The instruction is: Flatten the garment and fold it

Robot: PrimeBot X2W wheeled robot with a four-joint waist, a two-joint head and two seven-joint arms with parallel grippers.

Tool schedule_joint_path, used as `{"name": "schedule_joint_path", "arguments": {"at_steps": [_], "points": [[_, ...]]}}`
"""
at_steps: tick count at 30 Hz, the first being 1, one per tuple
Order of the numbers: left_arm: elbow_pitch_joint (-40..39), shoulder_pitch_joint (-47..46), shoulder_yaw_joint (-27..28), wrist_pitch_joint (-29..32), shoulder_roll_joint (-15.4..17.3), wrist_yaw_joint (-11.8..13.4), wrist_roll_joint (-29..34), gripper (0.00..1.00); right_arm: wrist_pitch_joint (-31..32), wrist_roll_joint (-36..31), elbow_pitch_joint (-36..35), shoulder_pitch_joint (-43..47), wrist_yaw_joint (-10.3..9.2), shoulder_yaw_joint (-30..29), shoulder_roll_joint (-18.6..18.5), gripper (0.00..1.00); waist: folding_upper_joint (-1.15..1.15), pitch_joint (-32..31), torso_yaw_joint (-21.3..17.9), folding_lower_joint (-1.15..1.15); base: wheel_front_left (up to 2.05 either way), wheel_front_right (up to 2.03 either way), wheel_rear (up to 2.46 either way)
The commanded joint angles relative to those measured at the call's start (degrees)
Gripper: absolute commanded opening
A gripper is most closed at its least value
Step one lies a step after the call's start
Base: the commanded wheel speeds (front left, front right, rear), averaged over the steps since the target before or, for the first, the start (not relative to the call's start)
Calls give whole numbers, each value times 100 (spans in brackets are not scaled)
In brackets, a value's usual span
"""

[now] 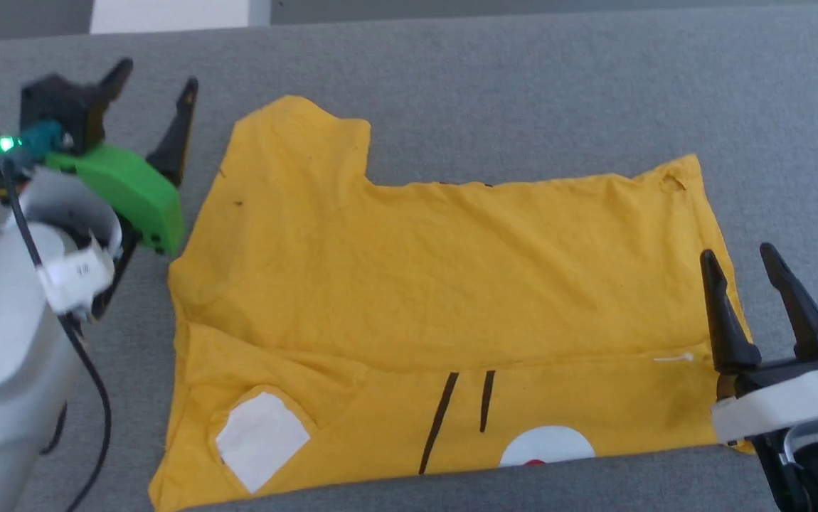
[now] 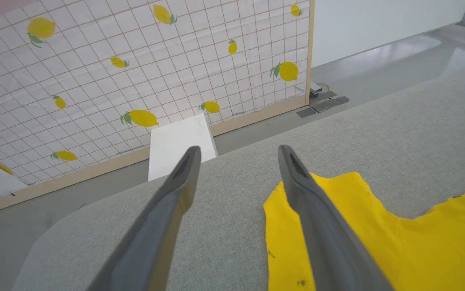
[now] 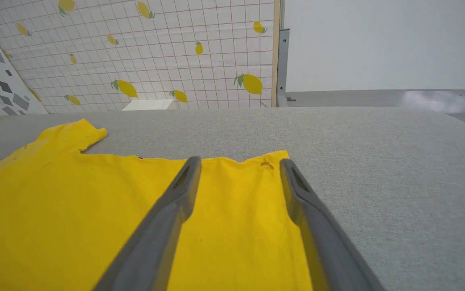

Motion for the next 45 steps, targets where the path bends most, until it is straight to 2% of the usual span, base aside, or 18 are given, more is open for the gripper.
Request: {"name": "schedule_joint_path", "arguments": {"at_steps": [1,6,13,19,26,27,28,32,36,39,45], "points": [[133,-241,-22,90,-34,-79,35,100,-58,54,-18,-143,-8,56,-21,100,0,414,-338,0,0,0,0],[841,-979,-27,898,-169,-292,-277,100,-65,96,-74,-431,-8,257,-1,100,0,722,-552,0,0,0,0],[1545,-1587,-5,2272,-300,-205,-714,100,-95,134,-86,-706,-8,501,7,100,0,963,-794,0,0,0,0],[1739,-1747,-52,3071,-335,-87,-926,100,-137,175,-17,-779,-8,600,25,100,0,1044,-891,0,0,0,0],[1761,-1664,-98,3471,-269,168,-945,100,-139,203,40,-828,-8,682,32,100,0,1100,-952,0,0,0,0],[1737,-1654,-102,3475,-255,178,-942,31,-119,200,50,-856,-8,689,18,100,0,1107,-956,0,0,0,0],[1718,-1648,-103,3475,-246,185,-942,0,-92,195,57,-895,-8,699,1,100,0,1114,-958,0,0,0,0],[1630,-1624,-121,3530,-221,169,-974,0,183,154,106,-1304,-8,734,-119,100,0,1139,-949,0,0,0,0],[1516,-1660,-182,3551,-216,93,-965,0,821,158,357,-2074,-8,717,-211,100,0,1178,-891,0,0,0,0],[1418,-1703,-241,3573,-258,45,-962,0,1486,215,855,-2803,-8,594,-218,100,0,1217,-799,0,0,0,0],[1328,-1763,-314,3554,-318,-12,-956,0,3157,103,2202,-3959,-8,175,42,100,0,1269,-639,0,0,0,0]]}}
